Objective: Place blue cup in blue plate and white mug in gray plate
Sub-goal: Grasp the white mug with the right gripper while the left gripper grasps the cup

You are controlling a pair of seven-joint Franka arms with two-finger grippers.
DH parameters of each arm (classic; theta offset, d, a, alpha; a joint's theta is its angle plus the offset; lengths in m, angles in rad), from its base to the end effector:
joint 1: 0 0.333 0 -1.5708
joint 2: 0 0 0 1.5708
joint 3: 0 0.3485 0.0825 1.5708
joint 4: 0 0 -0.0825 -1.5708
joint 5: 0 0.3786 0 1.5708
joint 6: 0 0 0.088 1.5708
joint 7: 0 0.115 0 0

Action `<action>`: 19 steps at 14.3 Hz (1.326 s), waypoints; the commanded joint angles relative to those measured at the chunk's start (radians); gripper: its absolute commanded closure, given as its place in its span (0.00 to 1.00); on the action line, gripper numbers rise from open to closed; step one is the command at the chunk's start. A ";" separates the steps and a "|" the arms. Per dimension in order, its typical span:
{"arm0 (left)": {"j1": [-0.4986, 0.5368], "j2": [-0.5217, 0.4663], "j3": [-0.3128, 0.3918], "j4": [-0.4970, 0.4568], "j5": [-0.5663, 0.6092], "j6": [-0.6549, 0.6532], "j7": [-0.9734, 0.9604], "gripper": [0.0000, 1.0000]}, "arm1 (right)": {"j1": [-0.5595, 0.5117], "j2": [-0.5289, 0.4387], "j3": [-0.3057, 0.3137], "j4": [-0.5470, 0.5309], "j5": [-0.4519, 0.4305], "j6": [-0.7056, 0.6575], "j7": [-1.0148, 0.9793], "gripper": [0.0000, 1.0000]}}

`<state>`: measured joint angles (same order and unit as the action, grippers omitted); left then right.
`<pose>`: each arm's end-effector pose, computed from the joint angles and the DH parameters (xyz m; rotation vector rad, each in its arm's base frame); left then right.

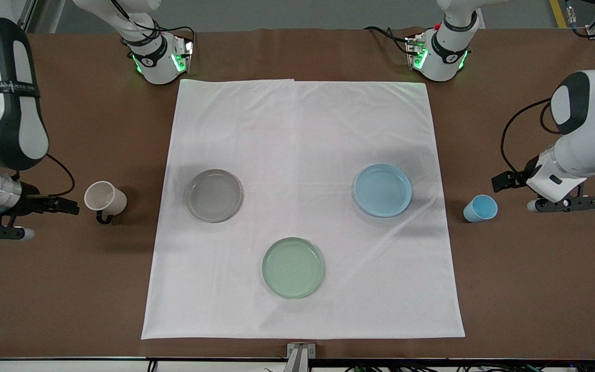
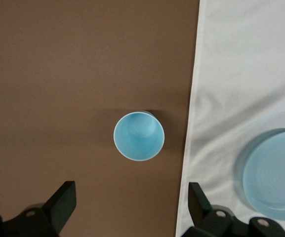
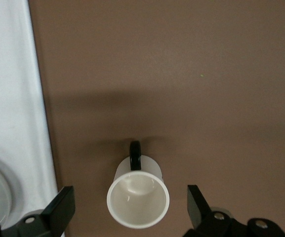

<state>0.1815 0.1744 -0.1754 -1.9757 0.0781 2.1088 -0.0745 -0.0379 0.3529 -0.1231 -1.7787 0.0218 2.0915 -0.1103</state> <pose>0.5867 0.0115 0.4067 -3.1032 -0.0641 0.0571 0.6385 -0.0954 0.3831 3.1212 -0.0861 -0.0628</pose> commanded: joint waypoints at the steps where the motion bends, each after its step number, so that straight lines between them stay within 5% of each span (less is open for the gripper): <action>1: 0.039 0.042 -0.004 -0.057 0.019 0.101 0.016 0.02 | -0.011 0.003 0.010 -0.132 0.044 0.152 0.001 0.00; 7: 0.076 0.160 -0.006 -0.055 0.054 0.186 0.016 0.26 | -0.011 0.093 0.010 -0.154 0.095 0.240 -0.012 0.08; 12: 0.073 0.209 -0.006 -0.042 0.054 0.215 0.016 0.45 | -0.022 0.130 0.010 -0.160 0.096 0.251 -0.052 0.27; 14: 0.069 0.224 -0.006 -0.040 0.054 0.256 0.013 0.61 | -0.022 0.132 0.010 -0.165 0.096 0.249 -0.058 0.44; 17: 0.065 0.249 -0.004 -0.038 0.054 0.286 0.001 0.88 | -0.020 0.132 0.010 -0.165 0.096 0.242 -0.063 0.94; 19: 0.064 0.243 -0.006 -0.038 0.054 0.287 0.001 1.00 | -0.016 0.127 0.010 -0.151 0.096 0.230 -0.058 1.00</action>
<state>0.2498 0.4127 -0.1804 -2.0282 0.1141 2.3888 -0.0640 -0.0437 0.4954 -0.1244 -1.9271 0.1013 2.3276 -0.1492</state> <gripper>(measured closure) 0.903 0.806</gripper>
